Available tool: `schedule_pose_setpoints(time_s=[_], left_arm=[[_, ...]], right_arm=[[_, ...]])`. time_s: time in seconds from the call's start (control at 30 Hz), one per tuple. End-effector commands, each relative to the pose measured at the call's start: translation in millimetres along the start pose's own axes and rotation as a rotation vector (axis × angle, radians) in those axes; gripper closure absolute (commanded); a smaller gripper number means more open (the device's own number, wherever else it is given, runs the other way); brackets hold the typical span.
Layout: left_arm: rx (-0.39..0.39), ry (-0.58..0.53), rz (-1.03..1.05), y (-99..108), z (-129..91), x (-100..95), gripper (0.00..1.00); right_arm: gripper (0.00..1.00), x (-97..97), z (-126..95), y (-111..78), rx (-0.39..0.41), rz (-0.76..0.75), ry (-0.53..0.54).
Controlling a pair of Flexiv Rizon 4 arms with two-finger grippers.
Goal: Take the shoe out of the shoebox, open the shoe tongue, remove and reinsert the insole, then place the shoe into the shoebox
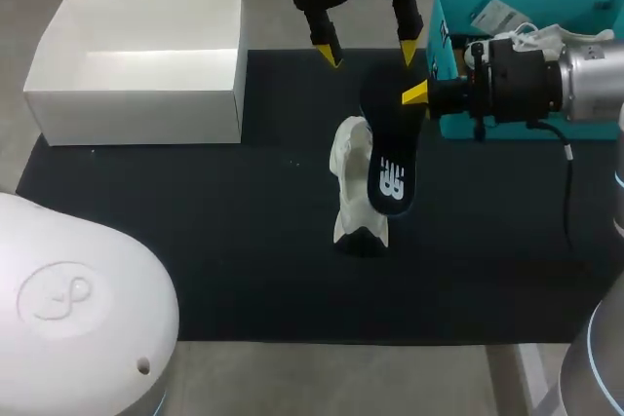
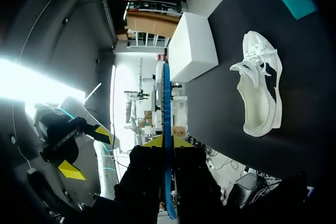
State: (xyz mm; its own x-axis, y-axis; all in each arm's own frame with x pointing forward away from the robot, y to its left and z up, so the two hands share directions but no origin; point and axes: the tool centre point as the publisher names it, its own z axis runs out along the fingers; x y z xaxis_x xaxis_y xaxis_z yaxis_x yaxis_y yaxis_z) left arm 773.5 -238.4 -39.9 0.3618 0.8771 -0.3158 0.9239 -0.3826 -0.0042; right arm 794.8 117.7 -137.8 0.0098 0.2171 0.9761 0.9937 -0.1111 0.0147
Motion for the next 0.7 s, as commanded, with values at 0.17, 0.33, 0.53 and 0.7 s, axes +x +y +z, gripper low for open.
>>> schedule_pose_setpoints(time_s=[0.17, 0.33, 0.53, 0.7], left_arm=[[0.028, 0.073, 0.000, 5, -1, -2.7, 0.00], [-0.130, 0.117, -0.118, 7, -7, -10.5, 0.00], [-0.378, 0.129, -0.196, 14, -14, -28.9, 0.00], [-0.393, 0.101, -0.225, 16, -14, -35.1, 0.00]], right_arm=[[1.00, -3.0, -2, -5.2, 0.005, -0.026, 0.031], [1.00, -9.0, -2, -3.7, -0.006, -0.003, 0.036], [1.00, -9.6, -3, 0.6, -0.027, 0.023, 0.028], [1.00, -7.2, -8, 2.6, -0.050, 0.024, 0.015]])
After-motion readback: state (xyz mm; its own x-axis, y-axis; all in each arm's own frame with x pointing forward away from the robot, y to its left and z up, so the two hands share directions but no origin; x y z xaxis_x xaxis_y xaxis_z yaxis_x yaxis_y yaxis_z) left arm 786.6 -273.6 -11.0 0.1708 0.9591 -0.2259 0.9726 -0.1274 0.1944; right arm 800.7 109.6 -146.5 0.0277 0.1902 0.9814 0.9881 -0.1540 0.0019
